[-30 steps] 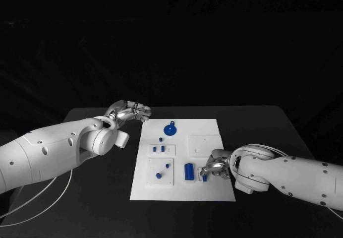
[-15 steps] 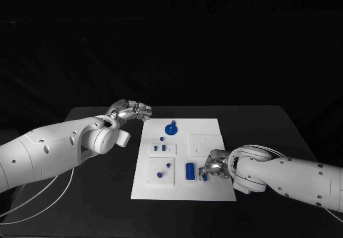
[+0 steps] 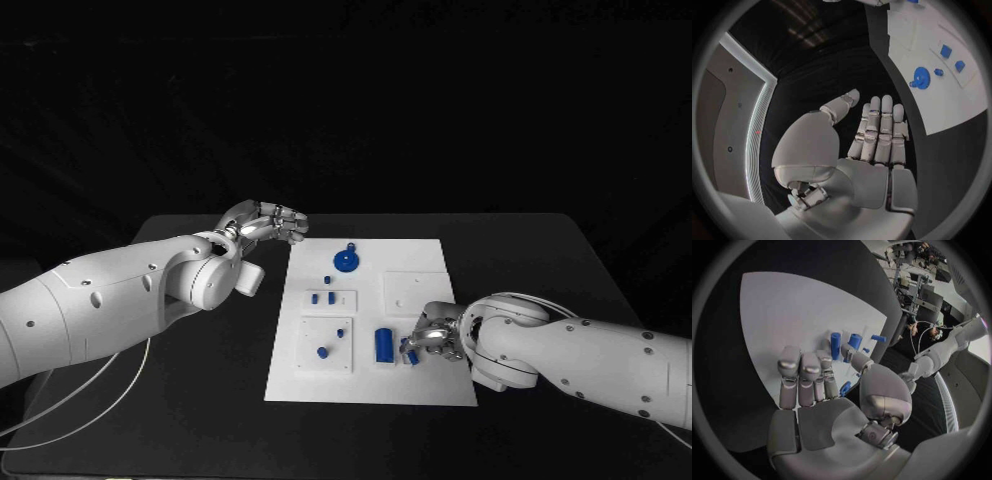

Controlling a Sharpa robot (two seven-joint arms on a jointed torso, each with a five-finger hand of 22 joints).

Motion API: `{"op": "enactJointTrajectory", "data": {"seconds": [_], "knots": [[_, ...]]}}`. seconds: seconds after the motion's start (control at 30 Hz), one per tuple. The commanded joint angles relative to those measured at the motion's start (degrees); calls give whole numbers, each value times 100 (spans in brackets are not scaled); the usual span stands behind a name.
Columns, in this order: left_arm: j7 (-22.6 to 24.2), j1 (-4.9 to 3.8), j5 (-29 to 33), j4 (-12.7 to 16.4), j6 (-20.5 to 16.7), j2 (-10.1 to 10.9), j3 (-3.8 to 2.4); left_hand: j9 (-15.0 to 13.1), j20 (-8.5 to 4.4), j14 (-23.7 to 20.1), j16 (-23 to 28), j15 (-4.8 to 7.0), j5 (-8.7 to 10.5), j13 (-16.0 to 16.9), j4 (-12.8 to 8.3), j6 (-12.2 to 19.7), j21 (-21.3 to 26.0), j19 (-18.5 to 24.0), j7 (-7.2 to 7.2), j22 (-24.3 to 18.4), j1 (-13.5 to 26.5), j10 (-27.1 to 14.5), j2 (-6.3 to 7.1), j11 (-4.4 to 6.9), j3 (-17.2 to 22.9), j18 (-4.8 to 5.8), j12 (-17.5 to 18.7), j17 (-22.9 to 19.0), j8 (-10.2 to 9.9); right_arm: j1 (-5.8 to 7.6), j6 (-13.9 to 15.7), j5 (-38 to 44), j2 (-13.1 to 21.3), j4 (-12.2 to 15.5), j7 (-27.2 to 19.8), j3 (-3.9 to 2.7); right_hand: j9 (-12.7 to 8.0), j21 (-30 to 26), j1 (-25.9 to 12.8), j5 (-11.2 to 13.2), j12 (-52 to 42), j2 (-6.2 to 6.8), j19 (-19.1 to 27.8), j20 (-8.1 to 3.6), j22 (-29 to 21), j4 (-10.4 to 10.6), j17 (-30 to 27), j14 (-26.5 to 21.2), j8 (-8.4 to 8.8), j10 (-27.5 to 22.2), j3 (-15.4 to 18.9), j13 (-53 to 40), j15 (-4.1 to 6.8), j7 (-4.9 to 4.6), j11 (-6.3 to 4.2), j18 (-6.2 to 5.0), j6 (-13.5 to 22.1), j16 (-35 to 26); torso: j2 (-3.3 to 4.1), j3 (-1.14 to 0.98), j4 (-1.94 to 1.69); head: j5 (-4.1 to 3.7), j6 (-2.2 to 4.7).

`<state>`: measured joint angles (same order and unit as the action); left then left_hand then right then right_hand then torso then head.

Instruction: Assemble the parts on the task board

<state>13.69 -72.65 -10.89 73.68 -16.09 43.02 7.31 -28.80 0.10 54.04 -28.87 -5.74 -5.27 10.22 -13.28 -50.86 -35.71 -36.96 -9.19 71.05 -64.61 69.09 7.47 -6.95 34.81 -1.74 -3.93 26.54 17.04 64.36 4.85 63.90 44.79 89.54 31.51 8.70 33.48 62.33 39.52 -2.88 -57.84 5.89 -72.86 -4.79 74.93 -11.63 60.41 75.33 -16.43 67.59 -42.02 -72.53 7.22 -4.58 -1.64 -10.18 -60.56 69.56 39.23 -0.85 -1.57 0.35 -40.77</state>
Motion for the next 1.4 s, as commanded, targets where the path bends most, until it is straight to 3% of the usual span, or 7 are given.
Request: {"op": "enactJointTrajectory", "data": {"seconds": [0.03,0.23,0.4,0.9,1.17,1.27,1.4], "knots": [[29,-4,27,14,79,-4,-4,10,34,9,22,-46,25,-6,38,36,30,4,3,6,67,-25,11,10,10,-82,-25,11,21,-12,26,44,-13,23,-106,4,-7,27,-120,9,31,14,12,34,70,12,7,7,38,30,94,-4,31,-14,3,-482,-7,-26,-1,-3,1,1,6],[28,-4,27,12,81,-7,-4,10,35,9,25,-47,26,-7,40,36,31,4,3,7,68,-26,12,10,9,-82,-24,13,22,-14,43,9,-4,42,-146,4,-7,23,-320,9,34,187,18,23,67,43,8,5,42,27,302,-9,36,-11,-1,-482,-4,-27,0,-4,3,3,2],[25,-4,27,12,83,-6,-4,11,35,9,28,-47,26,-7,41,37,32,4,3,8,69,-26,13,10,9,-82,-24,16,22,-15,23,-38,12,64,-184,4,-5,18,-401,8,38,237,25,5,63,48,10,1,44,23,416,-11,43,-5,-7,-482,-3,-28,-1,-7,3,6,1],[18,-4,27,11,80,2,-4,12,36,9,36,-48,26,-7,46,38,37,5,3,11,72,-26,15,10,8,-82,-24,25,22,-24,-61,-183,269,308,-282,4,-3,12,-441,7,40,251,29,-11,60,58,11,-1,45,23,475,-14,48,-1,-11,-482,-2,-30,-2,-7,7,13,4],[17,-4,27,12,85,1,-3,13,36,9,40,-48,26,-8,47,39,38,6,3,13,71,-26,16,10,8,-83,-24,29,23,-24,-101,-163,338,297,-305,4,-2,10,-417,7,40,231,30,-22,59,46,12,0,45,24,474,-15,51,2,-14,-482,-3,-29,2,-8,4,11,16],[15,-4,27,13,84,6,-3,13,36,9,41,-48,26,-8,47,39,39,6,3,13,70,-26,15,10,8,-83,-24,31,23,-24,-180,-24,358,270,-357,4,0,12,-278,6,40,219,29,-44,61,-55,14,-1,46,24,444,-19,56,5,-18,-482,1,-29,0,-6,5,0,18],[10,-4,27,13,83,6,-3,14,36,10,43,-48,25,-8,47,39,40,6,3,14,68,-26,15,10,9,-83,-24,34,23,-25,-260,49,352,258,-403,4,11,21,315,7,37,107,14,-80,62,-412,15,4,40,31,267,-25,58,5,-18,-482,0,-31,0,-5,6,1,16]]}}
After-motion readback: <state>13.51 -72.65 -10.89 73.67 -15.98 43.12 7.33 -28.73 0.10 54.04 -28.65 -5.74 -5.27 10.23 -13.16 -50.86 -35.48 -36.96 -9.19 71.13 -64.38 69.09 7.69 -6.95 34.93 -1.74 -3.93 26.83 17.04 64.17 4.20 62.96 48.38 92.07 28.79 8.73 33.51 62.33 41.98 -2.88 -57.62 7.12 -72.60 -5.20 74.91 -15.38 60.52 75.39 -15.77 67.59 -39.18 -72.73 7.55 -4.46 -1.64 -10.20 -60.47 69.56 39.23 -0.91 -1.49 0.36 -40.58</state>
